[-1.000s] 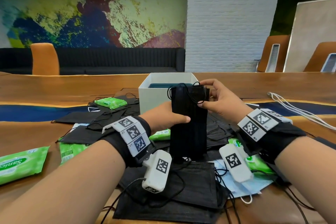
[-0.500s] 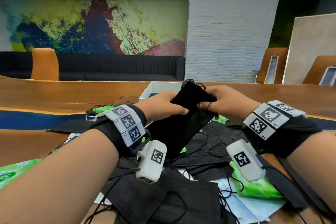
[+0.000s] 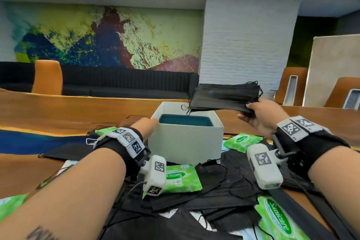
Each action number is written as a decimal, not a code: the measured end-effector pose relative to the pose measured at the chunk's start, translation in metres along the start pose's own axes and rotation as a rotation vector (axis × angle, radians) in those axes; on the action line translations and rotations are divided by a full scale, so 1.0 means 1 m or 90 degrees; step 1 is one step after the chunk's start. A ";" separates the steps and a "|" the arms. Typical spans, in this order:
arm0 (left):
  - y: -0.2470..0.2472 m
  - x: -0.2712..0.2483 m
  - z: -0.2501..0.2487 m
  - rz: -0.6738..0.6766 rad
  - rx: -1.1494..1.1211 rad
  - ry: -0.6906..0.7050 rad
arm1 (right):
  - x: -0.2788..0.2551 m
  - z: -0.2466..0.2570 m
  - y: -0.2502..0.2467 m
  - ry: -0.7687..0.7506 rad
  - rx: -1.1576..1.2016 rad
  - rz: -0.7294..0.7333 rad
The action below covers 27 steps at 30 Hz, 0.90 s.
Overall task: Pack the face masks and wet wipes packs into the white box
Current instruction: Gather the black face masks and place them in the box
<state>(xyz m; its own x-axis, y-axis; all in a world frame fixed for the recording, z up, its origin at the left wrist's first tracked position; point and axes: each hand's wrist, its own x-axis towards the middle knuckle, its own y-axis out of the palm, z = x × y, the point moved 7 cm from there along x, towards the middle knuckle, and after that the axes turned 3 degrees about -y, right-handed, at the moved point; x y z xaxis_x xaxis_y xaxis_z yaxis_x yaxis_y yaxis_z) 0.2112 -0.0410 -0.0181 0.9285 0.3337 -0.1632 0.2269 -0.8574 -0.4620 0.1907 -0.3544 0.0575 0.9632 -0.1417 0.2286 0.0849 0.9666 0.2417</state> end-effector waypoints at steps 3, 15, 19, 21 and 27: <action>0.012 0.012 0.009 0.047 -0.074 -0.007 | 0.006 -0.002 0.015 0.022 0.018 0.023; 0.024 -0.024 0.021 0.082 -0.358 0.029 | 0.015 -0.013 0.060 0.073 0.011 0.126; 0.024 -0.032 0.023 0.107 -0.386 0.034 | 0.017 -0.004 0.058 0.067 0.023 0.091; 0.025 -0.036 0.025 0.121 -0.403 0.033 | 0.018 -0.004 0.058 0.077 0.012 0.079; 0.024 -0.044 0.029 0.135 -0.435 0.060 | 0.026 -0.011 0.079 0.130 -0.041 0.087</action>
<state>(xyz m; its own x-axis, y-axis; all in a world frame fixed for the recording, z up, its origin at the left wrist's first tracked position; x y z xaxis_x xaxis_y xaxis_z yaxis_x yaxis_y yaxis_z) 0.1670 -0.0653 -0.0470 0.9874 0.1237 -0.0989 0.1434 -0.9636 0.2256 0.2251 -0.2795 0.0716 0.9978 0.0309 0.0582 -0.0399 0.9863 0.1599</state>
